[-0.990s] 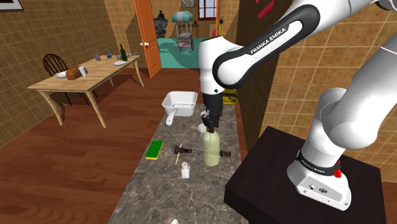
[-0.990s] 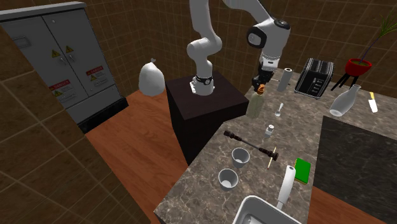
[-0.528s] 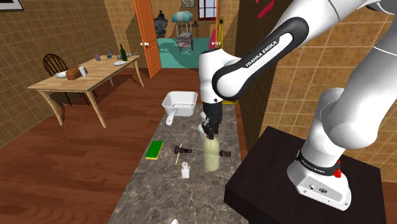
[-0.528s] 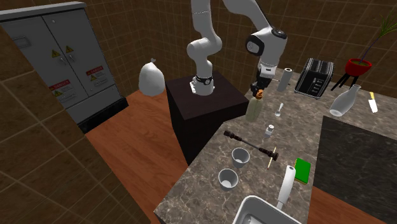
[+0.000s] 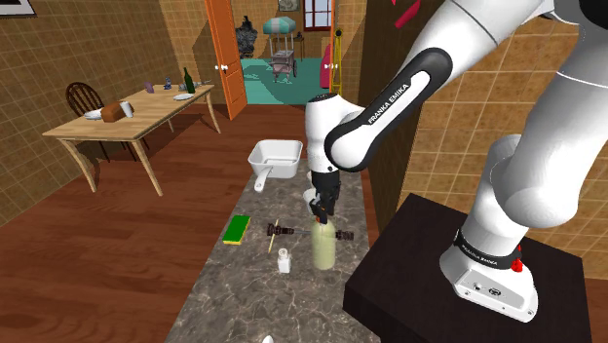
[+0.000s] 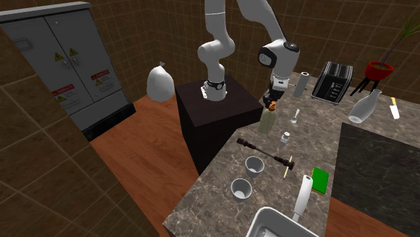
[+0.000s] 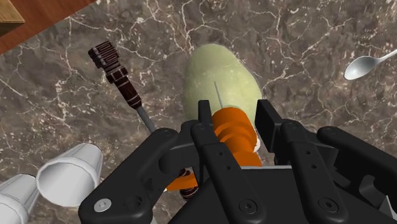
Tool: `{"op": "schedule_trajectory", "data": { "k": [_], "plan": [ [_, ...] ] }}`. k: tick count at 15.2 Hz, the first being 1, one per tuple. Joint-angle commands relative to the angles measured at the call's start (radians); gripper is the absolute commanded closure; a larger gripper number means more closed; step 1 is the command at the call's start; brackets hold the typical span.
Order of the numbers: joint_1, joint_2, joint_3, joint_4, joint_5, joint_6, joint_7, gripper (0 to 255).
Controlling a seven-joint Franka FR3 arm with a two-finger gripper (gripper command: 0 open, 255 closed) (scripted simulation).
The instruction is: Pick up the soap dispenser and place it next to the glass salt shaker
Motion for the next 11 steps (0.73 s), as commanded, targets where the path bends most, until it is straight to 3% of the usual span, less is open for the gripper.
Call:
{"op": "schedule_trajectory", "data": {
  "k": [1, 7, 11],
  "plan": [
    [0.001, 0.027, 0.002, -0.007, 0.000, 0.034, 0.001, 255],
    [0.001, 0.112, 0.004, -0.018, -0.002, 0.131, -0.002, 255],
    [0.002, 0.119, 0.004, -0.019, -0.002, 0.138, -0.002, 255]
  ]
}}
